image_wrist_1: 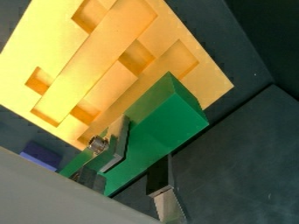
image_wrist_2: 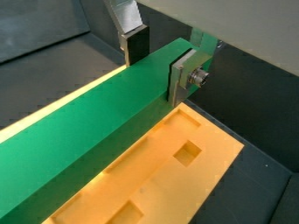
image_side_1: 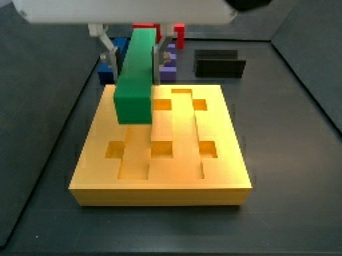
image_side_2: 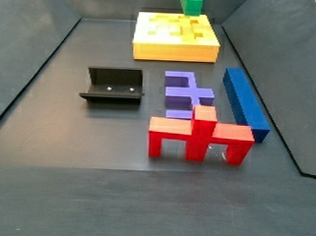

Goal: Pick up the green object. Move up. Move to above the board. Insert the green object.
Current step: Insert the green object.

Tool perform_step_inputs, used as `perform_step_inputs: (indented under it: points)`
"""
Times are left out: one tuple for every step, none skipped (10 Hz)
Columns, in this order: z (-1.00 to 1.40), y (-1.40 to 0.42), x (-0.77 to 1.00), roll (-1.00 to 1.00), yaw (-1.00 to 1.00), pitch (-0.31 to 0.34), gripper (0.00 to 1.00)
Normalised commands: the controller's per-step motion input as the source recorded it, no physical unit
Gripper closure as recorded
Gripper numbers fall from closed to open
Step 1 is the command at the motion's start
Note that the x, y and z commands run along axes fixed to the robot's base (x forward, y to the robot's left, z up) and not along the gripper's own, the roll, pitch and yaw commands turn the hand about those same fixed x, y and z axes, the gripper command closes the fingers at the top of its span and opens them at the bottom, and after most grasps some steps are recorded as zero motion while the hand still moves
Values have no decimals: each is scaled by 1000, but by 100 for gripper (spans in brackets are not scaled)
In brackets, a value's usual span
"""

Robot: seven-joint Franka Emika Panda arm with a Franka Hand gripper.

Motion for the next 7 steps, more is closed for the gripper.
perform_step_inputs:
  points:
    - [-651, -143, 123, 283, 0, 20, 100]
    - [-754, -151, 103, 207, 3, -9, 100]
    - [-791, -197, 77, 161, -146, -170, 100]
    - [-631, -217, 0, 189, -331, -126, 100]
    - [-537, -23, -106, 90, 0, -131, 100]
    - [-574, 0, -134, 37, 0, -127, 100]
    - [-554, -3, 0, 11, 0, -120, 100]
